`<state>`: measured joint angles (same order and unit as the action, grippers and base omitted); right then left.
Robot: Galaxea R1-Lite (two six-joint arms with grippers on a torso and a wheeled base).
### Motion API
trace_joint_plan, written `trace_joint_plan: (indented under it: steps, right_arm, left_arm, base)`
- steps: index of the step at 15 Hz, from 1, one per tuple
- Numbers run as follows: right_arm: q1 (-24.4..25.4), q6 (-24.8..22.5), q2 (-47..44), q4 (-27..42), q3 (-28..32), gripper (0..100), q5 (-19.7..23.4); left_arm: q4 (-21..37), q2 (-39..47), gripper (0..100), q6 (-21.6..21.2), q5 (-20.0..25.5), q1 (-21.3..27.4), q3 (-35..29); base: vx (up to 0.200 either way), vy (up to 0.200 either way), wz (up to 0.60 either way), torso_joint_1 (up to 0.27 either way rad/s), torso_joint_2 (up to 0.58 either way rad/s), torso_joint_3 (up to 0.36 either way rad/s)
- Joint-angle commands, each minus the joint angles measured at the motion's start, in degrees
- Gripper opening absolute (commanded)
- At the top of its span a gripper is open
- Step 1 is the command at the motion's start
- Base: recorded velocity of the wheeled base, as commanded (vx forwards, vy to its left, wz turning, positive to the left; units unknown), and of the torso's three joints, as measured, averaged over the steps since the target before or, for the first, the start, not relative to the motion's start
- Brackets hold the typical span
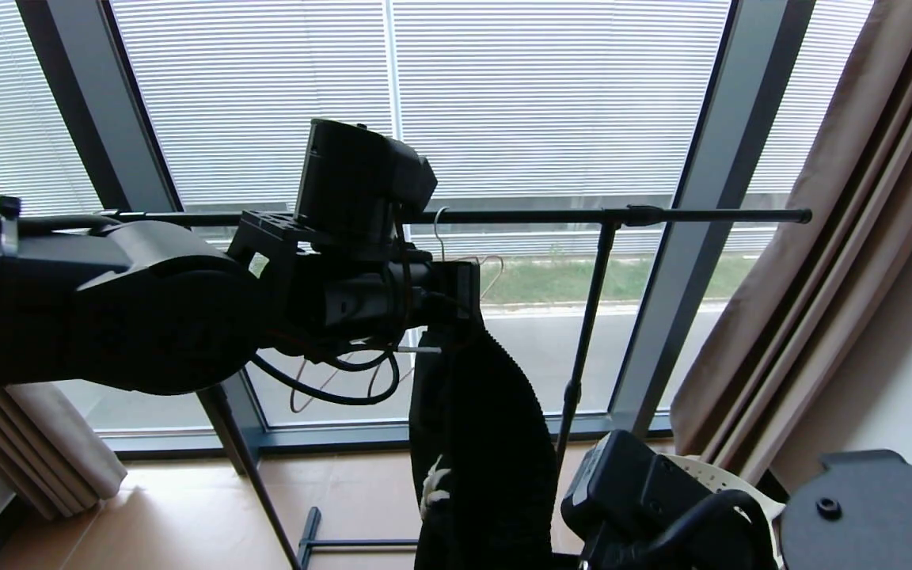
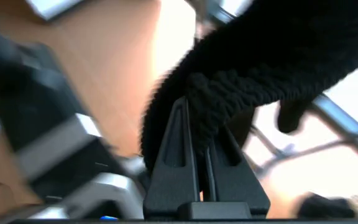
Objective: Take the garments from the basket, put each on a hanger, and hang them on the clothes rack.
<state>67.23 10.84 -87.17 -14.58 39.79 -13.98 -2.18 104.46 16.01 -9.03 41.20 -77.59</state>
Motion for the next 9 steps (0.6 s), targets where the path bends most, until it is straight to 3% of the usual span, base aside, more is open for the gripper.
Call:
trace_joint_plan:
  steps: [1,4,6,9]
  right_arm:
    - [-8.52,-5.21,-1.42,1.31,-1.47,0,-0.61]
    - [-16.87,-7.32,-4.76,0.52,-0.33,0,-3.42]
    - [-23.2,-7.41,-8.71,-3.17,2.66,0,-4.3]
    - [-27.94,-6.71,-13.37,-8.01,7.32,0,-4.21]
  left_arm:
    - [1.39,-3.21,0,-0.01,-0.02,-0.34,0.78]
    - [3.24,-6.2,0,-0.19,-0.02,-1.13,2.45]
    - [3.76,-9.45,0,-0.45,-0.02,-1.04,6.93]
    - [3.76,-13.58,0,-1.24,-0.02,-0.86,13.7]
  base:
    - [0.0,0.0,0.0,0.0,0.0,0.0]
    - [0.0,0.0,0.0,0.0,0.0,0.0]
    - [0.0,0.0,0.0,0.0,0.0,0.0]
    - [0.0,0.0,0.0,0.0,0.0,0.0]
